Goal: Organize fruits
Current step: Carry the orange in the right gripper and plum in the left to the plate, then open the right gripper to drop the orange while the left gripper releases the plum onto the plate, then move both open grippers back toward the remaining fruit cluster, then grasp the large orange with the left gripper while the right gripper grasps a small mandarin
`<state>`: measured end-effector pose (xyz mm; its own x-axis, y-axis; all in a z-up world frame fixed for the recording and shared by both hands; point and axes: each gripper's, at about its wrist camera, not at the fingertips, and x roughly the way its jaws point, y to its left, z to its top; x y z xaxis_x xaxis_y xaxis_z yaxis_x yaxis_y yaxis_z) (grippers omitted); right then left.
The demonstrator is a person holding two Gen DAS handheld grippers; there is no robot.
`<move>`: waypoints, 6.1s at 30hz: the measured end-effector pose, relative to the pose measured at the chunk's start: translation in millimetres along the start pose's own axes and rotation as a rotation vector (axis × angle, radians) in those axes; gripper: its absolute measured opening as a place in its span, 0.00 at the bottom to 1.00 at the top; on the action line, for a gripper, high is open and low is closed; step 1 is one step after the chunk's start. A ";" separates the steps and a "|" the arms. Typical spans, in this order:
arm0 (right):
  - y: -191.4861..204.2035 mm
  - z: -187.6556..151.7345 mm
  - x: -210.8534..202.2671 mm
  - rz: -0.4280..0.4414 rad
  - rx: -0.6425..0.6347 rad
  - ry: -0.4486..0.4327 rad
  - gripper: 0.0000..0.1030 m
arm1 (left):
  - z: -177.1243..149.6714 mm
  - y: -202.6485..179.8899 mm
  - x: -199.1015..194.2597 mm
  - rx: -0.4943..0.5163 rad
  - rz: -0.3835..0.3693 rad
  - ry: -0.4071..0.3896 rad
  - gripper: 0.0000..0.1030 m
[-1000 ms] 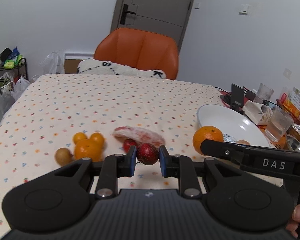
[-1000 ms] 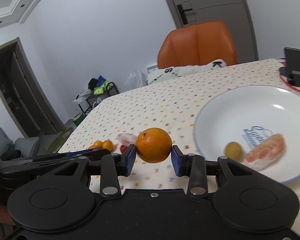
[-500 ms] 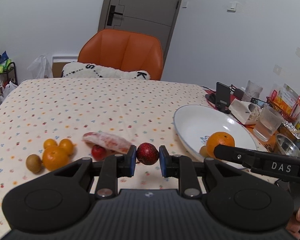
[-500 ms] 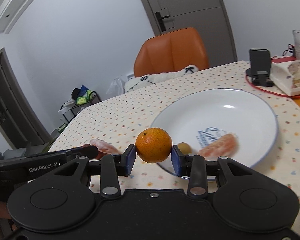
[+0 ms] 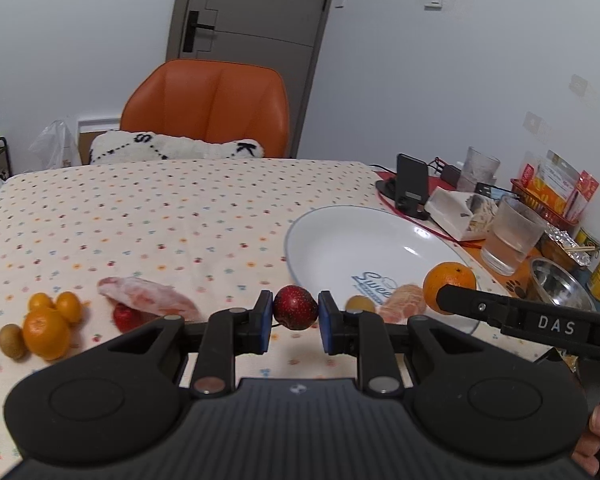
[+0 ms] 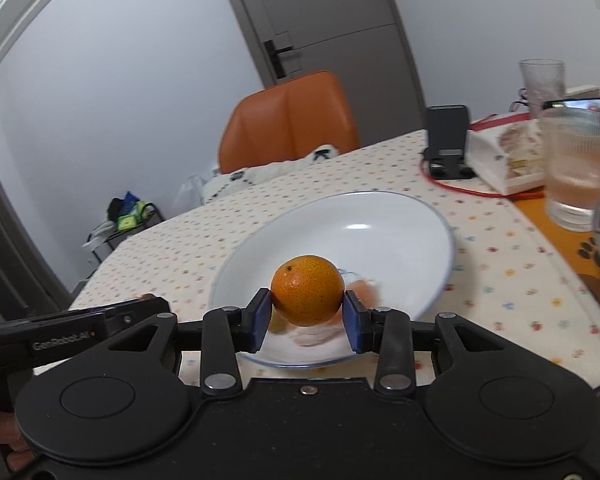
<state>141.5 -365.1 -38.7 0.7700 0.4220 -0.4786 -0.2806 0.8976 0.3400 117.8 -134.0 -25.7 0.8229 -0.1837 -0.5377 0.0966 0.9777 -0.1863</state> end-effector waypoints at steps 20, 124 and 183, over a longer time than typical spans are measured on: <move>-32.6 -2.1 -14.7 -0.044 0.047 -0.032 0.40 | 7.6 -29.5 40.5 0.051 -0.028 0.040 0.22; 127.8 -26.6 62.7 0.248 -0.147 0.150 0.70 | -24.5 151.4 -46.5 -0.177 0.284 -0.001 0.59; 218.6 -27.7 132.4 0.311 -0.297 0.215 0.35 | -9.7 198.7 -54.5 -0.225 0.257 -0.041 0.35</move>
<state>166.3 -109.6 -50.1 0.4966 0.6650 -0.5579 -0.6546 0.7090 0.2623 86.7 69.3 -41.3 0.8266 0.0744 -0.5578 -0.2388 0.9439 -0.2280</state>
